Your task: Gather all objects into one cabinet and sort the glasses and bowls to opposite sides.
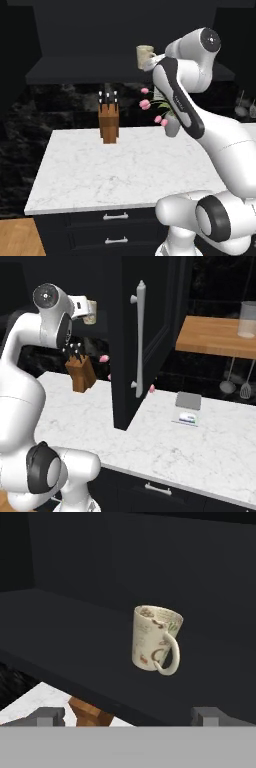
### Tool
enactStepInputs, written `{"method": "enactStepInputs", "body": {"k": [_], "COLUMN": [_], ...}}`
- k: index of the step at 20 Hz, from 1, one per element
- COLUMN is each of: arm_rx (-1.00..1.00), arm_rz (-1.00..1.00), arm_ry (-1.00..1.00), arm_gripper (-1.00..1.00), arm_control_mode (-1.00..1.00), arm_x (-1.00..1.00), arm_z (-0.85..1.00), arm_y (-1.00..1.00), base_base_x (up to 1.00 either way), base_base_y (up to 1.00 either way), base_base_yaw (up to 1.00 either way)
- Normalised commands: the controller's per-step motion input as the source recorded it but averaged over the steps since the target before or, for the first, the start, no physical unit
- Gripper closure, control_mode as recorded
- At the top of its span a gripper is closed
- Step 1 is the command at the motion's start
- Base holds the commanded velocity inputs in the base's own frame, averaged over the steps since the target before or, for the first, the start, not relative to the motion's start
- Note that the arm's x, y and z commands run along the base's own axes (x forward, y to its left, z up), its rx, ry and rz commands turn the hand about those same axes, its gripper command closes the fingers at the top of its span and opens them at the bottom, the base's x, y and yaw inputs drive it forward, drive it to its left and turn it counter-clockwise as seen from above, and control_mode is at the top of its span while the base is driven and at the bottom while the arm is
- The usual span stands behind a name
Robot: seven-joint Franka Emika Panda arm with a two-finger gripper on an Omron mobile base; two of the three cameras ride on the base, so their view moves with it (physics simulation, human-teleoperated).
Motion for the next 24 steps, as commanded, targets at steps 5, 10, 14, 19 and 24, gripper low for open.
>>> {"method": "enactStepInputs", "body": {"k": [5, 10, 14, 19, 24], "arm_rx": [0.01, 0.01, 0.09, 0.12, 0.09], "arm_rz": [0.0, 0.0, 0.0, 0.0, 0.0], "arm_ry": [0.0, 0.0, 0.0, 0.01, 0.02], "arm_gripper": [-1.0, -1.0, -1.0, -1.0, -1.0], "arm_control_mode": [-1.0, -1.0, -1.0, -1.0, -1.0], "arm_x": [-0.09, 0.02, 0.24, 0.22, 0.63], "arm_z": [0.12, -0.12, -0.24, -0.15, 0.0], "arm_y": [-0.02, -0.03, -0.12, -0.1, 0.0], "base_base_x": [0.0, 0.0, 0.0, 0.0, 0.0], "base_base_y": [0.0, 0.0, 0.0, 0.0, 0.0], "base_base_yaw": [0.0, 0.0, 0.0, 0.0, 0.0]}}
